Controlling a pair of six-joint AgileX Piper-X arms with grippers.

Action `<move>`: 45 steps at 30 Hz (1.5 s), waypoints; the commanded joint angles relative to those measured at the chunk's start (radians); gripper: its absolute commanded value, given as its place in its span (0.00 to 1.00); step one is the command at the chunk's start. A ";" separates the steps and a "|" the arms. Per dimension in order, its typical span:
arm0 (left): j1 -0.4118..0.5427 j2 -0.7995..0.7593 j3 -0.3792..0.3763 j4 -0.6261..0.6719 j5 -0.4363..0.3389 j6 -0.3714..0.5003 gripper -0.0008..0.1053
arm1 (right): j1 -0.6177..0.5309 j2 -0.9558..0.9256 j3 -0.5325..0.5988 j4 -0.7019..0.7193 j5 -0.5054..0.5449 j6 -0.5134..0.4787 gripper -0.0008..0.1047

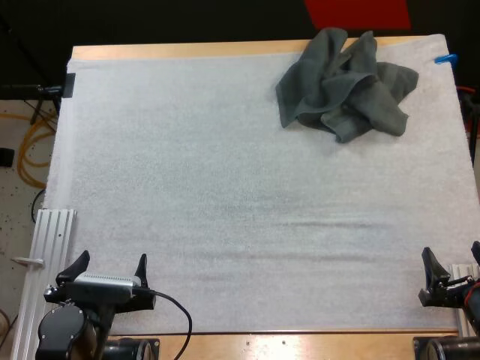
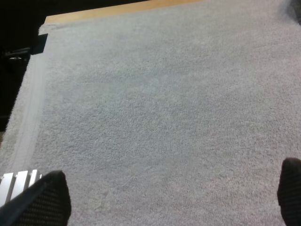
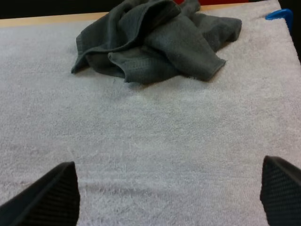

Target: Pick towel from pile fold and stack

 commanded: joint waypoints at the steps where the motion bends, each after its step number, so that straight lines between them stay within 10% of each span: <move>1: -0.004 -0.133 -0.005 -0.018 0.006 -0.005 0.81 | 0.000 -0.040 -0.006 -0.008 -0.005 0.001 0.73; 12: -0.004 -0.122 -0.013 -0.037 0.024 -0.005 0.81 | 0.000 -0.030 -0.008 -0.016 -0.005 0.039 0.73; 20: -0.004 0.108 -0.175 -0.133 0.172 -0.010 0.81 | 0.000 0.134 -0.124 -0.039 -0.005 0.117 0.73; 32: -0.279 0.602 -0.443 -0.219 0.324 0.004 0.81 | 0.000 0.601 -0.389 -0.079 -0.257 0.082 0.73; 45: -0.349 0.776 -0.506 -0.238 0.324 0.004 0.81 | 0.000 1.271 -0.529 -0.465 -0.115 0.088 0.73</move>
